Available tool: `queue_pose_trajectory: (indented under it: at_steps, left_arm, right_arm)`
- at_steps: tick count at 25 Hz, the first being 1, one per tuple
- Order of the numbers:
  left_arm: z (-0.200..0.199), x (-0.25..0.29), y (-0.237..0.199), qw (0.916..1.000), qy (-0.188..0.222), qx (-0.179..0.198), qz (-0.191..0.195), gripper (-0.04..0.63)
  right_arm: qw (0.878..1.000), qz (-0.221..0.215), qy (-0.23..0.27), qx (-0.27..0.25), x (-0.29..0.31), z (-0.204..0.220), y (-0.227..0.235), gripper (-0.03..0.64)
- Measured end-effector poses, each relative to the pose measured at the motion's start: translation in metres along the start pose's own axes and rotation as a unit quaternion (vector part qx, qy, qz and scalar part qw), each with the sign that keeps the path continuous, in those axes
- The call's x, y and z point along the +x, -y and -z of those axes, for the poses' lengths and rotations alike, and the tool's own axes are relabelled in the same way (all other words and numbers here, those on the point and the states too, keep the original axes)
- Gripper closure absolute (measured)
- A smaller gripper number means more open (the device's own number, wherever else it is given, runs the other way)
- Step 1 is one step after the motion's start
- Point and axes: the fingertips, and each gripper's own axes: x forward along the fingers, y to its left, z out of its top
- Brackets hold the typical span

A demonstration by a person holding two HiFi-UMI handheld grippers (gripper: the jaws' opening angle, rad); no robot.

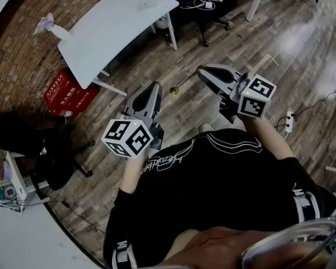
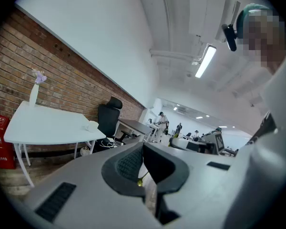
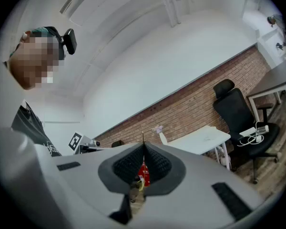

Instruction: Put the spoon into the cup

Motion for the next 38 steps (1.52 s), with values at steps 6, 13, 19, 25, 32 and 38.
queue_pose_trajectory:
  at_steps: [6,13,19,25,32,38]
  left_arm:
    - [0.004,0.017,0.006,1.0000,-0.006,0.001,0.000,0.591]
    - [0.000,0.045,0.010,1.0000,-0.008,0.005,-0.002,0.591]
    - [-0.007,0.080,0.020,0.9999,-0.010,0.010,0.004,0.591]
    - [-0.013,0.121,0.033,0.9997,-0.010,0.019,0.010,0.591]
    - [-0.013,0.155,0.046,0.9996,-0.002,0.022,0.015,0.591]
    - [-0.009,0.180,0.040,0.9996,-0.014,0.013,0.022,0.591]
  right_arm:
    - [1.000,0.001,0.005,0.005,-0.009,-0.004,0.015,0.617]
    - [1.000,-0.005,0.005,-0.006,-0.016,-0.015,0.038,0.617]
    - [1.000,-0.009,0.000,-0.009,-0.023,-0.029,0.064,0.617]
    - [1.000,-0.010,0.008,-0.013,-0.038,-0.050,0.097,0.617]
    - [1.000,-0.002,0.016,-0.016,-0.063,-0.063,0.127,0.617]
    - [1.000,0.009,0.021,-0.006,-0.065,-0.066,0.152,0.617]
